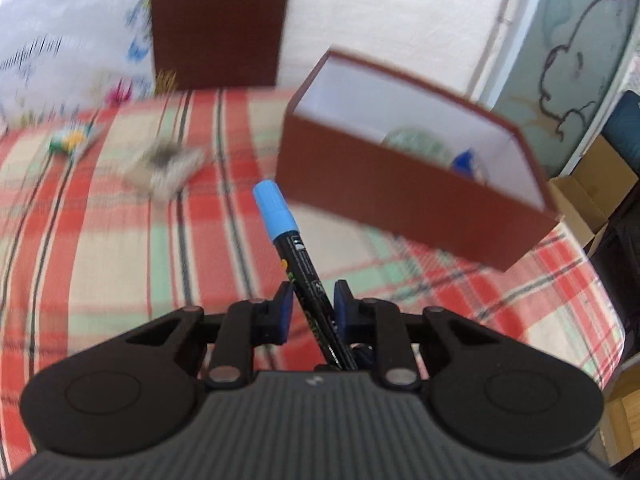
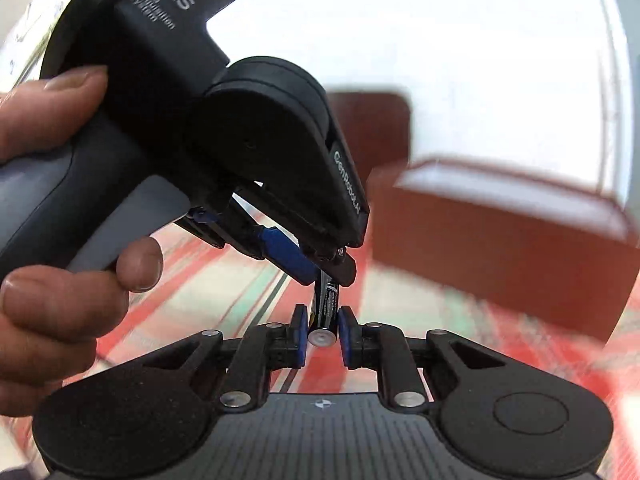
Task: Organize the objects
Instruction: 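Grasp the marker with the left gripper while the right gripper releases it, then lower the marker into the brown box and open the left gripper, then move both grippers back from the box over the table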
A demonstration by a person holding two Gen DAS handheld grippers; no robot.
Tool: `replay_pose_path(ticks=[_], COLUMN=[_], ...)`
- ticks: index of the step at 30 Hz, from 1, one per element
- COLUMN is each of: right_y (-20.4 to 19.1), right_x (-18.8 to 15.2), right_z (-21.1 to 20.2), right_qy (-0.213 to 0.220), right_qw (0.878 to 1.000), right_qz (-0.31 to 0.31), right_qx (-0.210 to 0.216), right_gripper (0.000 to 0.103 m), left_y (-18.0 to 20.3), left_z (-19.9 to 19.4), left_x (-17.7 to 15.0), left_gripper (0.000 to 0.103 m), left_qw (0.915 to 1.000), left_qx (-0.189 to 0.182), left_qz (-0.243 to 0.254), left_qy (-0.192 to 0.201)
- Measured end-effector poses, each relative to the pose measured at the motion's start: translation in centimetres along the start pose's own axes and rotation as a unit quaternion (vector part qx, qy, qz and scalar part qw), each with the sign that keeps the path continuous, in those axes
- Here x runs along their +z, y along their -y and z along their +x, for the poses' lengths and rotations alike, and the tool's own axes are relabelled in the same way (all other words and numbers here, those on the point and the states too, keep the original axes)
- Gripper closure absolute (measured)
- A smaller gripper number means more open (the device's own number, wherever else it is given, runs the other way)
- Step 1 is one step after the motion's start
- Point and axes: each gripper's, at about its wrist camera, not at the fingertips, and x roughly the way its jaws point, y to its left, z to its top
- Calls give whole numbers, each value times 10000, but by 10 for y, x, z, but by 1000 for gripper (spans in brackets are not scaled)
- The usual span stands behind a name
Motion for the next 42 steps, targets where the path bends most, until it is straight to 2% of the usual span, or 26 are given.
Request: replay_pose_path(ticks=[4, 8, 9, 13, 16, 17, 18, 20, 25, 29, 31, 32, 33, 34, 36, 38, 39, 40, 42], right_y=[23, 52, 59, 84, 101, 108, 112, 114, 113, 111, 109, 108, 109, 115, 112, 106, 105, 103, 104], right_x=[30, 57, 61, 72, 76, 75, 74, 72, 64, 77, 87, 92, 96, 102, 106, 99, 95, 89, 89], right_z=[18, 47, 55, 89, 122, 126, 127, 123, 108, 87, 82, 83, 80, 91, 108, 136, 149, 156, 149], right_qy=[484, 766, 786, 710, 345, 367, 369, 443, 745, 1324, 1667, 1840, 1980, 2050, 1843, 1262, 940, 861, 900], right_qw=[9981, 9941, 9934, 9916, 9920, 9906, 9896, 9889, 9846, 9774, 9705, 9642, 9585, 9547, 9534, 9562, 9575, 9532, 9542], right_qz=[148, 401, 425, 570, 683, 852, 955, 940, 838, 596, 117, -139, -387, -637, -1238, -1736, -1893, -2068, -2029], right_qx=[-339, -649, -720, -916, -1007, -1001, -1012, -1060, -1343, -1536, -1738, -1906, -2014, -2059, -2043, -1989, -1961, -2033, -2006], right_gripper=[86, 87, 87, 87, 86, 74, 67, 66, 62, 59, 46, 32, 27, 27, 27, 32, 46, 53, 40], left_y=[27, 49, 53, 64, 72, 70, 65, 55, 30, 12, 1, -6, -14, -23, -41, -61, -71, -80, -96], left_z=[0, 19, 24, 52, 71, 75, 79, 86, 96, 66, 48, 40, 35, 31, 28, 25, 24, 23, 20], left_x=[43, 85, 93, 118, 127, 129, 129, 126, 113, 101, 92, 85, 79, 72, 58, 43, 36, 29, 16], left_gripper=[79, 80, 83, 81, 77, 76, 76, 75, 68, 67, 62, 61, 60, 60, 60, 60, 60, 60, 60], left_qw=[9986, 9964, 9958, 9951, 9930, 9934, 9947, 9966, 9982, 9972, 9961, 9958, 9958, 9960, 9969, 9969, 9963, 9955, 9937], left_qx=[-86, -185, -189, -273, 52, 115, 59, -1, 218, 92, 68, 99, 143, 213, 378, 479, 532, 579, 667], left_qz=[391, 669, 737, 830, 1022, 980, 880, 711, 500, 357, 270, 205, 152, 87, -120, -420, -566, -689, -880], left_qy=[357, 486, 508, 461, 594, 576, 531, 423, 235, 649, 833, 884, 890, 859, 685, 466, 376, 300, 189])
